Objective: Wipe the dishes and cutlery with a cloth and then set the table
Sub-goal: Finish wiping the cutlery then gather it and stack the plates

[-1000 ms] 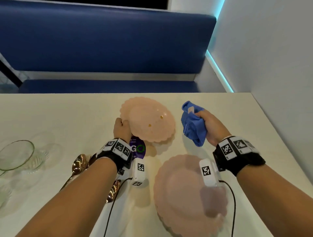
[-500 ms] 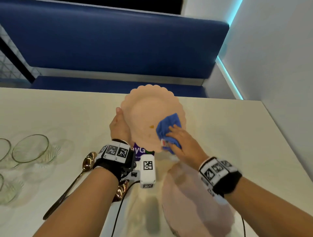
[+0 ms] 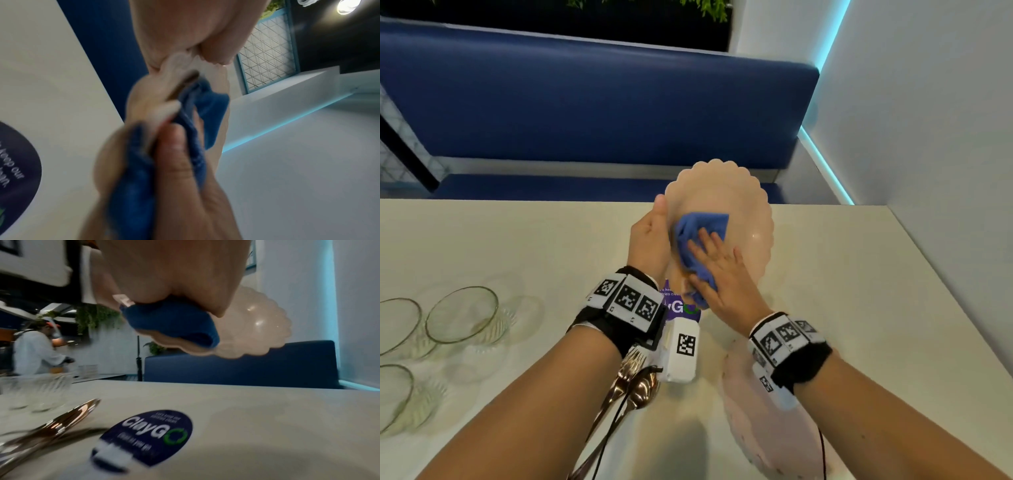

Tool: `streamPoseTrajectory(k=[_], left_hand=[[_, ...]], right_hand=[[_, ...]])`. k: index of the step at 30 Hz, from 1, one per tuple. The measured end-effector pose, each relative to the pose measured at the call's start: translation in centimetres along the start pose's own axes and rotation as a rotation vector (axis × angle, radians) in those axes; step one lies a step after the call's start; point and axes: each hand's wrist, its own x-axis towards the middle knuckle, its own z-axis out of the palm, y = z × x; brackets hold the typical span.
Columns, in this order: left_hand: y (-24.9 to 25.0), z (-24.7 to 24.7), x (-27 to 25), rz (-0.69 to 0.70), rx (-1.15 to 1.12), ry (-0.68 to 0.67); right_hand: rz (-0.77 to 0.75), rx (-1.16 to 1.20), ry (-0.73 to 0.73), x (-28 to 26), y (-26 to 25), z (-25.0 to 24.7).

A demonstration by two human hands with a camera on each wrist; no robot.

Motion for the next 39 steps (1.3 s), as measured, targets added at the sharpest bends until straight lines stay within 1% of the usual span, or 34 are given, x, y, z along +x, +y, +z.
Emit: streamPoseTrajectory(k=[2,3,5,7,9,11,13,14,16,18,19,20,23,24,26,29,31,32,33,35,37,39], left_hand=[[0.0,-0.3,-0.5,-0.053,0.011,-0.033],[0.2,-0.4,-0.8,-0.076,0.025,-0.031],[0.7,-0.6,-1.0,-0.124,0.047,0.001],[1.2,-0.8,-0.9,-0.172,0.058,0.033],[1.3,-1.0,-0.8,-0.204,0.063,0.038],[1.0,-1.0,-0.6,-0.241,0.067,0.038],[0.3,-0.7,-0.7,-0.272,0.049,0.02],[-0.2,-0.4,-0.8,-0.295,0.027,-0.026],[-1.0,0.3,-1.6,-0.321,-0.01,-0.127],[-1.3,0.9,-2.5,-0.342,-0.059,-0.197],[-1.5,1.1,-2.7,-0.344,-0.08,-0.221],[-1.4,1.2,-2.9,-0.318,-0.084,-0.218],[-0.7,1.1,-3.3,-0.179,0.055,-0.172],[-0.7,0.9,-3.4,-0.147,0.07,-0.18],[-0.7,0.8,-3.8,-0.124,0.042,-0.206],[-1.1,1.1,-4.5,-0.172,0.004,-0.287],[-1.8,1.5,-5.3,-0.193,-0.016,-0.319],[-2.3,1.6,-5.7,-0.203,-0.015,-0.317],[-2.9,1.8,-6.0,-0.212,-0.007,-0.306],[-3.8,2.1,-6.5,-0.224,0.055,-0.282],[-4.9,2.5,-7.2,-0.218,0.193,-0.28],[-6.4,3.0,-7.8,-0.222,0.273,-0.284]], right_hand=[[0.081,-0.018,0.148,1.1,1.5,-2.1],[0.138,-0.041,0.173,1.3,2.5,-3.1],[0.216,-0.052,0.137,0.1,3.7,-3.8],[0.208,0.005,0.182,-2.3,4.0,-2.7],[0.212,0.093,0.212,-5.0,2.9,-0.8],[0.192,0.151,0.119,-6.5,1.1,0.9],[0.064,0.091,0.014,-6.3,-1.0,2.1],[0.021,0.069,-0.018,-5.7,-2.0,2.2],[0.034,0.076,-0.058,-4.0,-3.1,1.5],[0.046,0.016,-0.055,-2.3,-3.3,0.0],[0.041,-0.047,-0.057,-1.7,-3.2,-0.7],[0.051,-0.115,-0.059,-1.2,-2.9,-1.6],[0.159,-0.32,-0.037,-0.3,-0.8,-4.4],[0.192,-0.382,-0.023,-0.3,0.3,-5.2],[0.237,-0.42,0.048,-0.9,2.9,-6.2],[0.374,-0.282,0.236,-3.2,4.9,-7.3],[0.495,-0.266,0.267,-4.7,5.2,-8.2],[0.526,-0.25,0.279,-5.4,5.2,-8.9],[0.547,-0.211,0.328,-5.8,5.6,-9.5],[0.592,-0.074,0.538,-6.7,6.6,-10.9],[0.579,0.064,0.727,-7.6,7.1,-12.3],[0.548,0.147,0.776,-8.5,6.8,-13.2]])
